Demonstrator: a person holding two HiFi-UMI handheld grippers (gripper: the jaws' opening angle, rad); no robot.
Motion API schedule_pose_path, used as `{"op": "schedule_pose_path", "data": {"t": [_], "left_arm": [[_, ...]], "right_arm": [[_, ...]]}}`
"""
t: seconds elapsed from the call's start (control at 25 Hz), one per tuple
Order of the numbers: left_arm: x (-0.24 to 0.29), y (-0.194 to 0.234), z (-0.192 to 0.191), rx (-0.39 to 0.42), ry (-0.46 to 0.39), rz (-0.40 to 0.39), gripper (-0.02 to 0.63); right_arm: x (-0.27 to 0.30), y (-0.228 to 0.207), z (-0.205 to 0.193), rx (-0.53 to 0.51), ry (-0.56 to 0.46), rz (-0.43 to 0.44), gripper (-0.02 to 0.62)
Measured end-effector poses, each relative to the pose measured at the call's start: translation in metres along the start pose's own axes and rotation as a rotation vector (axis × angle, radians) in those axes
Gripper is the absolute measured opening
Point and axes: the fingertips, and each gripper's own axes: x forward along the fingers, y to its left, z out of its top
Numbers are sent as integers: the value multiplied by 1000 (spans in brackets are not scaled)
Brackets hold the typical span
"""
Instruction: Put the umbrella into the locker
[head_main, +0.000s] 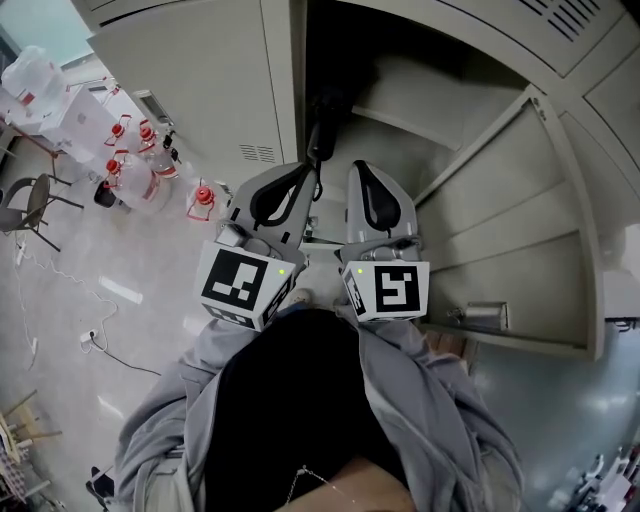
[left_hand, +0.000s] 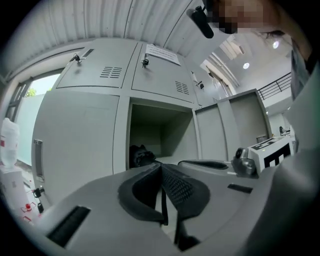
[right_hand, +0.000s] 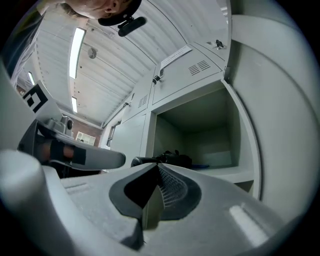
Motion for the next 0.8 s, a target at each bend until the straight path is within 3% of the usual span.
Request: {"op": "schedule_pose_path", "data": {"t": [0.2,0.8], "left_arm": [[22,-9,-6,11,20,-62,7],[92,36,-7,-46,9,-24,6]], "right_arm": [[-1,-3,1,-17,4,-19,5],[16,-31,-7,-45,34,-84,5]]}}
